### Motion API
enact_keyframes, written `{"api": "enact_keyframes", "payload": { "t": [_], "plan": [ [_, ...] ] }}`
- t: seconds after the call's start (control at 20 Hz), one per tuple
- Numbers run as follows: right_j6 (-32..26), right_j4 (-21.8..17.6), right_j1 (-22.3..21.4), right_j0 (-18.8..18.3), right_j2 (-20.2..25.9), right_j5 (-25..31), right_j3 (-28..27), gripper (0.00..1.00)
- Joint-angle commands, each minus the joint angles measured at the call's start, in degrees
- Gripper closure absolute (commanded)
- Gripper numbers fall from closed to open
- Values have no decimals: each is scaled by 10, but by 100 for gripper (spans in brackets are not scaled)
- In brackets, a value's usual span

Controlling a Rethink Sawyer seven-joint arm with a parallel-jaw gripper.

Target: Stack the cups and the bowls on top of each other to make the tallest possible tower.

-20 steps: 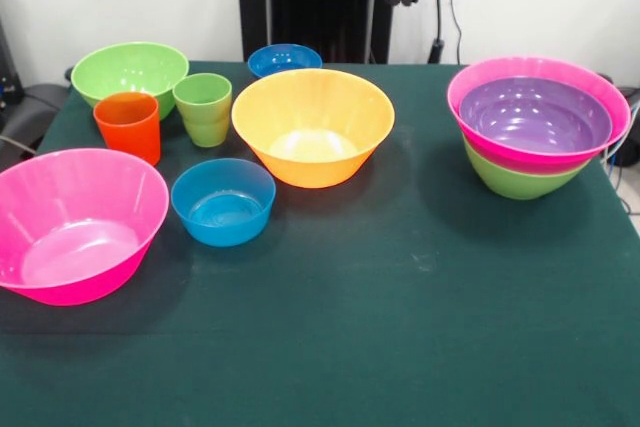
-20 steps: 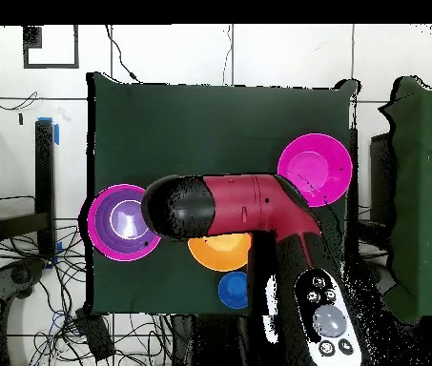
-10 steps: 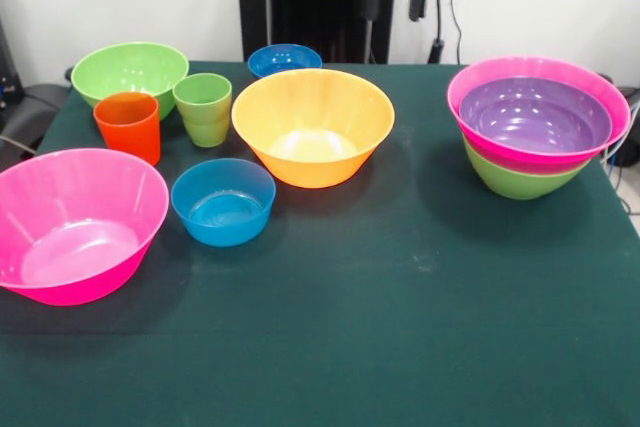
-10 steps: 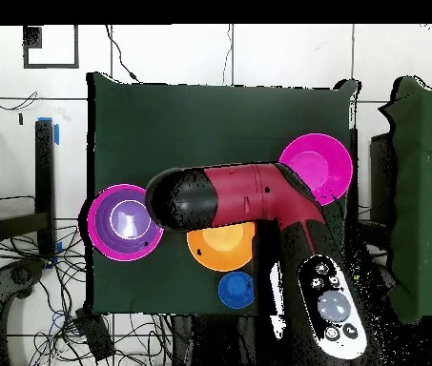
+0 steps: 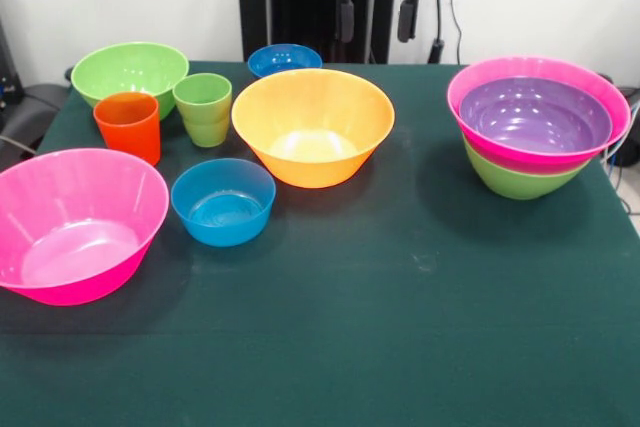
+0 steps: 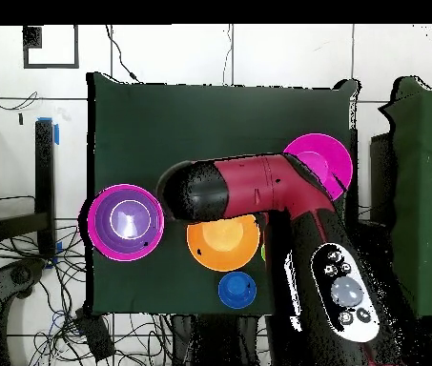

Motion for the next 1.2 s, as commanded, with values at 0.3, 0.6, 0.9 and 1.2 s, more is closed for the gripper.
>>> {"api": "enact_keyframes", "payload": {
  "t": [0.3,0.6,0.9,1.2],
  "plan": [
    [-144,-55,57,-32,56,20,-18,0],
    [-178,-68,82,-57,71,47,-43,0],
    [-192,-76,92,-71,83,68,-61,0],
    [-201,-87,99,-81,97,83,-87,0]
  ]
}}
